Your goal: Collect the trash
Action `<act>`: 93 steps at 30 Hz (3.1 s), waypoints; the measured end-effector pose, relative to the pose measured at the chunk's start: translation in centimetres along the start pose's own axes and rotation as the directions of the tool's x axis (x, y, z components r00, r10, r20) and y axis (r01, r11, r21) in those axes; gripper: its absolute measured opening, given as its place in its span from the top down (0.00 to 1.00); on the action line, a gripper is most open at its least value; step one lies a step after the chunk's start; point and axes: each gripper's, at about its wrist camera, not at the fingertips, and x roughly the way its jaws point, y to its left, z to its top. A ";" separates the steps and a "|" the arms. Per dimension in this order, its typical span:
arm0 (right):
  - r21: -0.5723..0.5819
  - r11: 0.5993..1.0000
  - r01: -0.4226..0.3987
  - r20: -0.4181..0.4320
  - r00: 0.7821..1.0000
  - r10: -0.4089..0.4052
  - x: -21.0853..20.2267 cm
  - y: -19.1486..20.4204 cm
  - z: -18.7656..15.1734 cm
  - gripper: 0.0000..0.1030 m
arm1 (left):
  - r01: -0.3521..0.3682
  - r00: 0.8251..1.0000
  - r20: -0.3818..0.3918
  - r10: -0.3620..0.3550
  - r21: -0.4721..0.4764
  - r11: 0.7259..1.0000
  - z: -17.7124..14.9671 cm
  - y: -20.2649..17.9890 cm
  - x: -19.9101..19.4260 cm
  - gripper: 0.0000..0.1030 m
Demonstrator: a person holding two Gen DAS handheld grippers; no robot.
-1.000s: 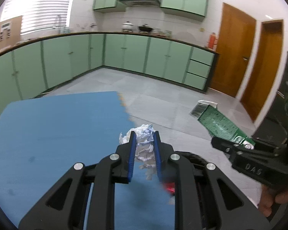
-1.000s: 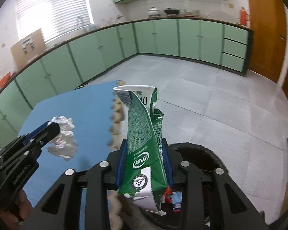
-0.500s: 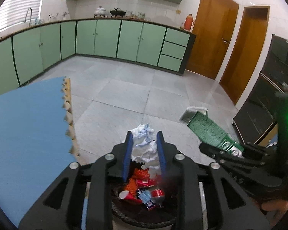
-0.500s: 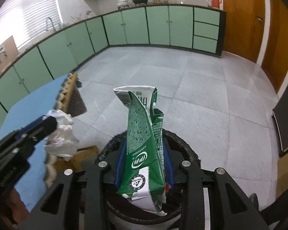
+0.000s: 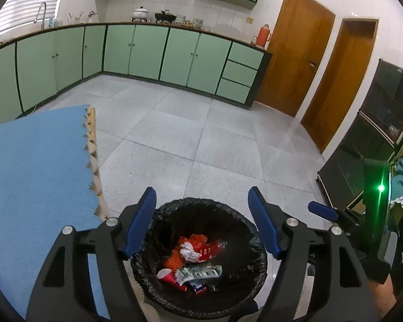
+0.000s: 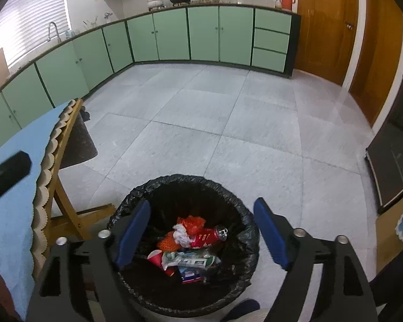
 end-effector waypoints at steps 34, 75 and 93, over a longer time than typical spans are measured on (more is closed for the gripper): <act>-0.160 0.975 -0.155 0.156 0.971 0.181 -18.0 5.7 -4.4 0.06 | -0.309 0.940 0.149 0.307 -0.011 0.951 -6.2 -0.7 -23.0 0.15; -0.272 0.927 -0.260 0.247 0.912 0.328 -24.6 8.0 -9.3 0.06 | -0.395 0.885 0.236 0.402 -0.080 0.915 -9.8 -2.4 -28.8 0.14; -0.278 0.926 -0.255 0.257 0.909 0.327 -25.0 8.0 -9.2 0.06 | -0.401 0.879 0.251 0.405 -0.071 0.913 -10.0 -2.4 -29.1 0.14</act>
